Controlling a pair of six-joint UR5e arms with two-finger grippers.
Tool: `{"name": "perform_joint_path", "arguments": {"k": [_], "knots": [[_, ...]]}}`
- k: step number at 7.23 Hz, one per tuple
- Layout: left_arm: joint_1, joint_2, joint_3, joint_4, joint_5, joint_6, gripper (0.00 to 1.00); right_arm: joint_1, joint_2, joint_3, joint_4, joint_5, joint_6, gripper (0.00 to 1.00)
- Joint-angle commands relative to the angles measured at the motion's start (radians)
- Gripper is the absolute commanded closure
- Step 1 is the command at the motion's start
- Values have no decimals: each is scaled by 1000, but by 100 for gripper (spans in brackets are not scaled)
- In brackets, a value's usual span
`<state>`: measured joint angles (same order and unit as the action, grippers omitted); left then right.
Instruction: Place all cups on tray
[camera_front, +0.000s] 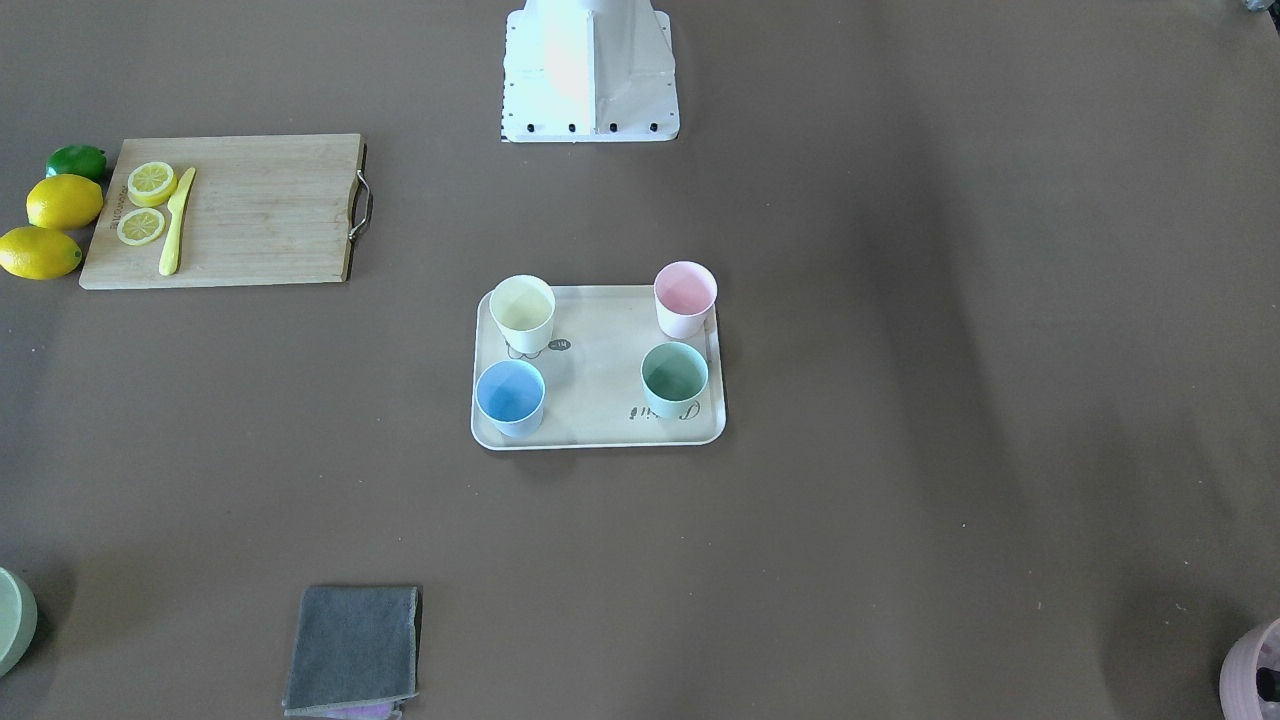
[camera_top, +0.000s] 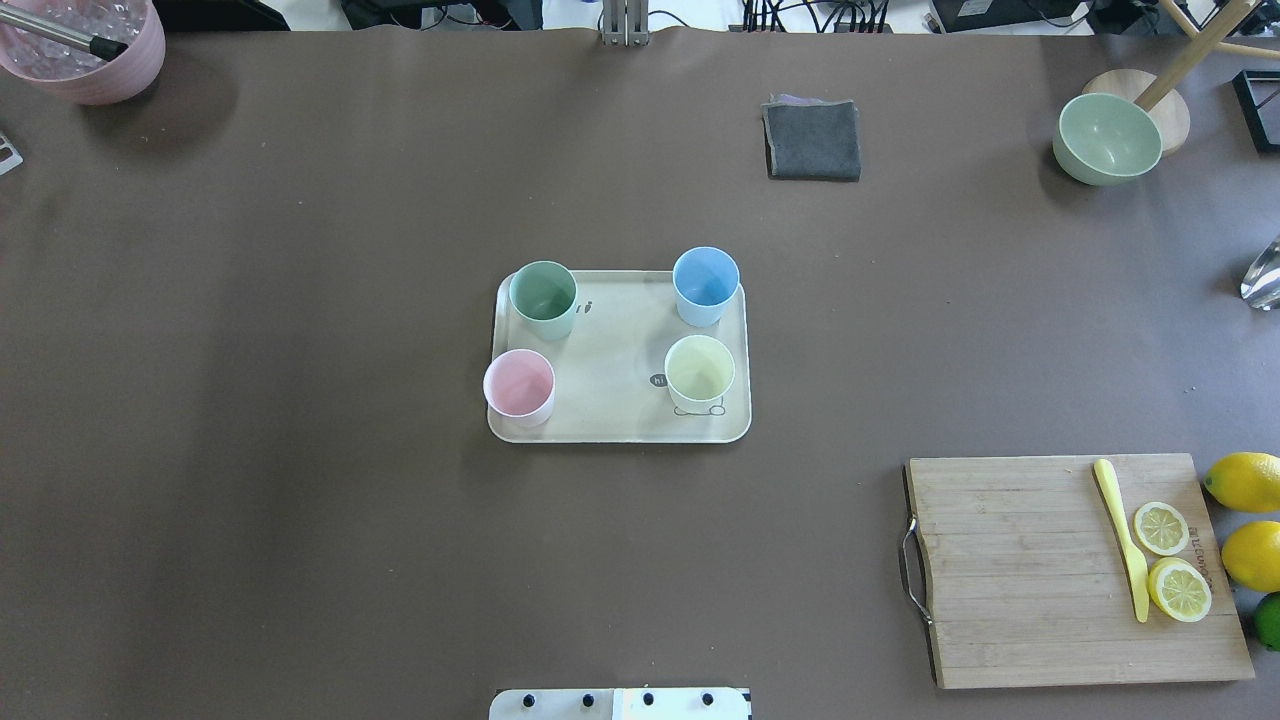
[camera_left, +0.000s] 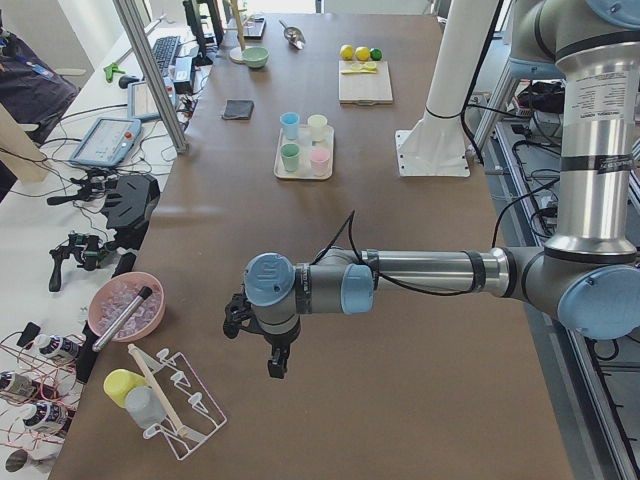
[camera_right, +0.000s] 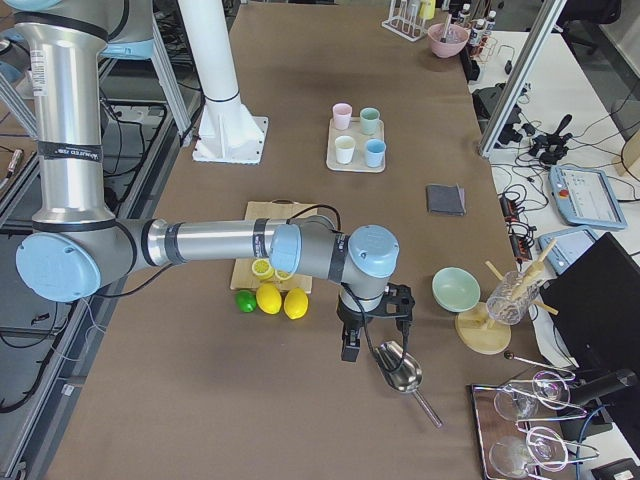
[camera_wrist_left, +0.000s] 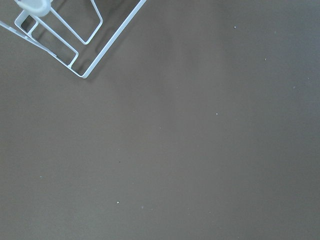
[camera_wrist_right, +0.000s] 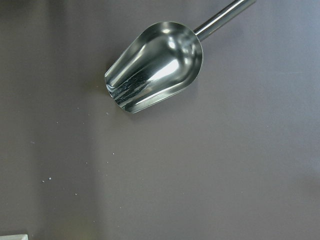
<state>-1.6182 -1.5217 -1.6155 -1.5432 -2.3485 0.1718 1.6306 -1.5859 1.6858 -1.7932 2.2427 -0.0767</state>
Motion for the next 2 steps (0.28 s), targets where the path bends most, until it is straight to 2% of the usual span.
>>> {"name": "perform_joint_path", "arguments": {"k": [1, 2], "knots": [[0, 0, -1, 0, 0, 0, 2, 0, 1, 0, 0, 0, 0, 0], [0, 0, 0, 0, 18, 0, 2, 0, 0, -1, 0, 0, 0, 0]]}}
